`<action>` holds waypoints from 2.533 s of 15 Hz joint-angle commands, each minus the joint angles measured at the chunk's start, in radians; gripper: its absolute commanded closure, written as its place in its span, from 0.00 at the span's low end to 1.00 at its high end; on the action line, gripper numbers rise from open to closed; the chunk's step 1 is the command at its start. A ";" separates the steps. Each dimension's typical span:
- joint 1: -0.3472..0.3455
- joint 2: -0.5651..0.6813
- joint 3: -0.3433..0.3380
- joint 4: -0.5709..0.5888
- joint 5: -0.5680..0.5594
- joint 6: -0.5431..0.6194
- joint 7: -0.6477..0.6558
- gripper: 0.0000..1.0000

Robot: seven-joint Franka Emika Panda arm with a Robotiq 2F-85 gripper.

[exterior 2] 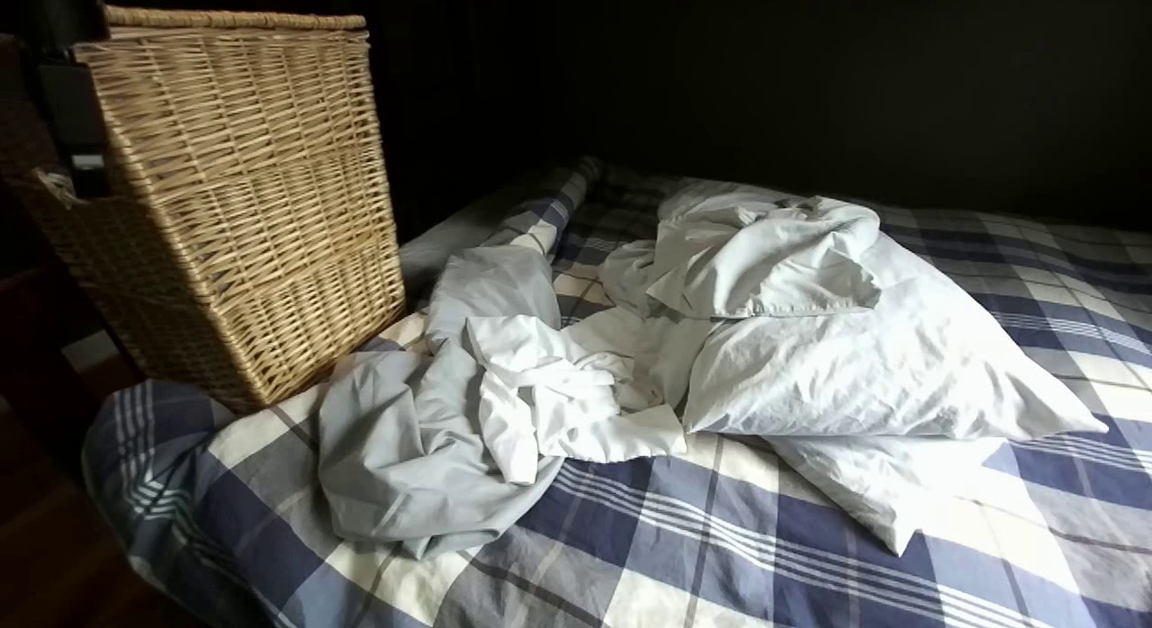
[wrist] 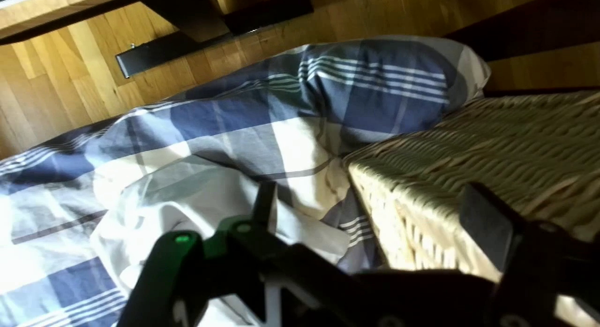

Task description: Open the lid of the laundry basket

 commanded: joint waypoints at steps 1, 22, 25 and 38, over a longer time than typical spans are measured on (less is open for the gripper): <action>-0.058 -0.131 -0.035 -0.108 -0.053 0.045 0.011 0.00; -0.039 -0.046 -0.090 0.127 0.284 0.181 -0.020 0.00; -0.032 -0.046 -0.092 0.124 0.314 0.209 -0.033 0.00; -0.030 -0.043 -0.095 0.132 0.328 0.214 -0.052 0.00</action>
